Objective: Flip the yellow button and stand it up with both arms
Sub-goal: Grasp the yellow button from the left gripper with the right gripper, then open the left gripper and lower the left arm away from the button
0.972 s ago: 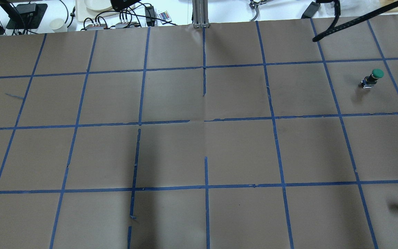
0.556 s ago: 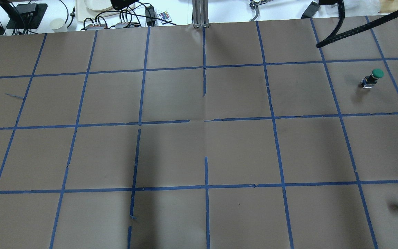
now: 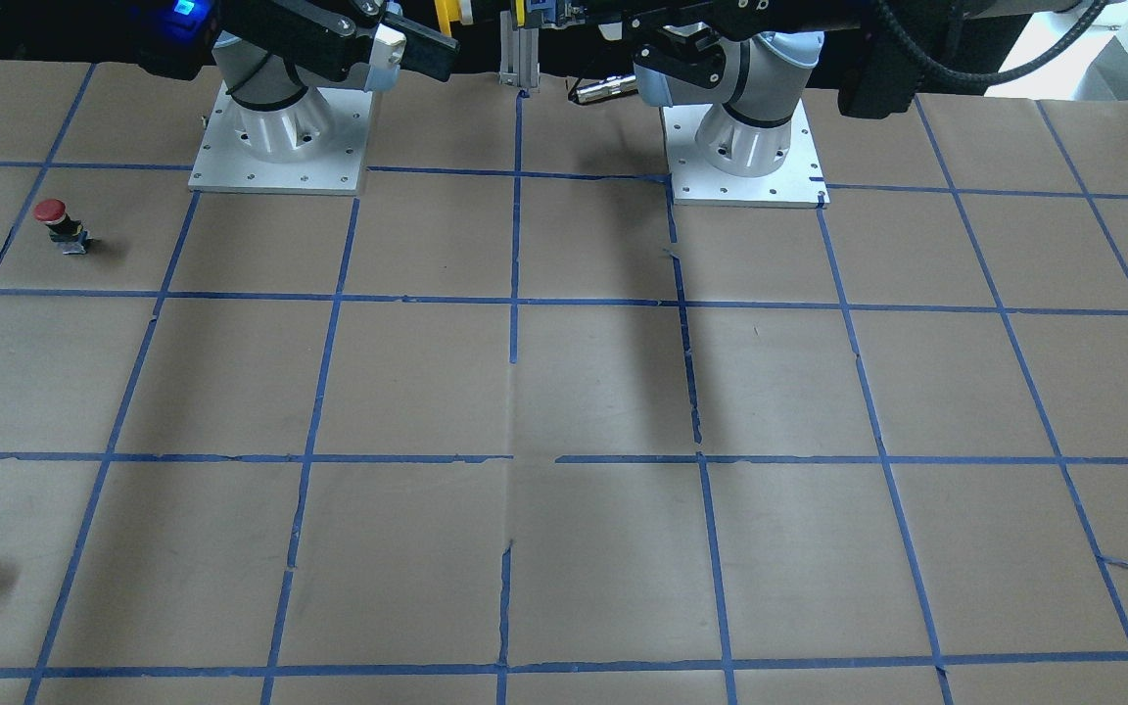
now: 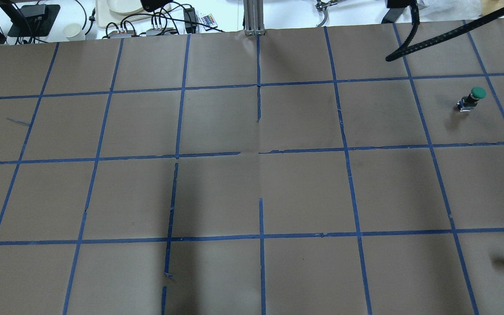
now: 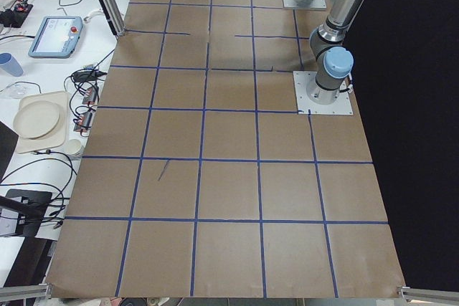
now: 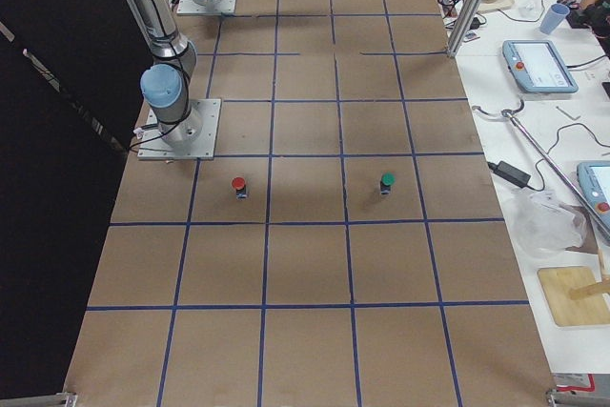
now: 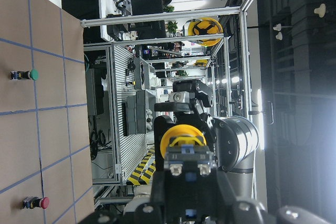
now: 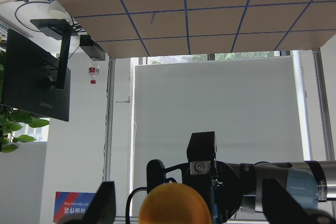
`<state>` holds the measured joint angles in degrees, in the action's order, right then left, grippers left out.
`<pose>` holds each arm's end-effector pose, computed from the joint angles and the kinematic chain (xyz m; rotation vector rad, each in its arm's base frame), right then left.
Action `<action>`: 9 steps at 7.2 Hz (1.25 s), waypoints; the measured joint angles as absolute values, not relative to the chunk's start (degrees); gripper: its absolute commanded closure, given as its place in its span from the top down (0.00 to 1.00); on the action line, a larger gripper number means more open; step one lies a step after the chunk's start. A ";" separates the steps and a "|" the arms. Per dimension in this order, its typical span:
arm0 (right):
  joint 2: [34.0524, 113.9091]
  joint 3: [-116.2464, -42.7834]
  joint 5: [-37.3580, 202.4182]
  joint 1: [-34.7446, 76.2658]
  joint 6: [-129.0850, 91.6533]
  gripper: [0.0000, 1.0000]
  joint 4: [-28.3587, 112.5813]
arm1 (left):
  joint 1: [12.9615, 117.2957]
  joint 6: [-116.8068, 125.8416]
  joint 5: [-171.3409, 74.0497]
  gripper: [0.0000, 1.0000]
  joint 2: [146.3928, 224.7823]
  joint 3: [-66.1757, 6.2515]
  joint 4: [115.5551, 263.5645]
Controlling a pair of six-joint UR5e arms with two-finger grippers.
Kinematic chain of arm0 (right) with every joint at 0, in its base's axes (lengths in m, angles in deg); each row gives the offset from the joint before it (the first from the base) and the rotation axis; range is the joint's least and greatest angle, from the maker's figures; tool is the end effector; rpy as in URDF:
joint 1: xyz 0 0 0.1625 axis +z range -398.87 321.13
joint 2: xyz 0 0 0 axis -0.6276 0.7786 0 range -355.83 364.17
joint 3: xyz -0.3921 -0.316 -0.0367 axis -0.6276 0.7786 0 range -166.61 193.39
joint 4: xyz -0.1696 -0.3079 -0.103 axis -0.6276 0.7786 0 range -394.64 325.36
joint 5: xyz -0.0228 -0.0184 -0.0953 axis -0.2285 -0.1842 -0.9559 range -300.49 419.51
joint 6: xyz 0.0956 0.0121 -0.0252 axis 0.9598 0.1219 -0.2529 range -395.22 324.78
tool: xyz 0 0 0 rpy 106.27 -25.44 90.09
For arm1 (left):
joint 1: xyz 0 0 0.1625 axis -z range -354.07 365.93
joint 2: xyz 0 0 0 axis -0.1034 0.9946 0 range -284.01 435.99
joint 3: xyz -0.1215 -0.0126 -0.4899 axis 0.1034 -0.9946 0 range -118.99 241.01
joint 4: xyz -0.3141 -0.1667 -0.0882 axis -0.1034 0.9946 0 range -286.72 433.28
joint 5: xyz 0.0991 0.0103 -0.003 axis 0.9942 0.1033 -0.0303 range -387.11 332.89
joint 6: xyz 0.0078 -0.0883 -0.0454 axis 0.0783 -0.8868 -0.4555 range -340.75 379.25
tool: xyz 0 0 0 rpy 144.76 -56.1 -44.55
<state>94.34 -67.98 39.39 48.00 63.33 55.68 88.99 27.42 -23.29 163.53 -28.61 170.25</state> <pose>0.2025 -0.4513 0.7016 1.5077 1.3741 0.9434 -0.1804 -0.4431 0.6700 0.0376 -1.6388 0.1432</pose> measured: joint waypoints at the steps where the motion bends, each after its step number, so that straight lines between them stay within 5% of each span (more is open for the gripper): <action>1: 94.28 -67.95 39.76 47.99 63.37 0.98 55.76 | 88.99 27.42 -23.32 0.15 163.53 -28.71 169.86; 5: 94.49 -67.85 40.73 47.91 63.40 0.92 55.78 | 88.99 27.42 -23.33 0.15 163.53 -28.89 168.96; 7: 94.50 -67.96 40.82 47.85 63.40 0.53 55.76 | 89.04 27.37 -23.33 0.16 163.53 -28.89 168.84; 9: 94.43 -68.09 41.63 47.58 63.40 0.33 55.82 | 89.03 27.34 -23.33 0.16 163.53 -28.85 168.82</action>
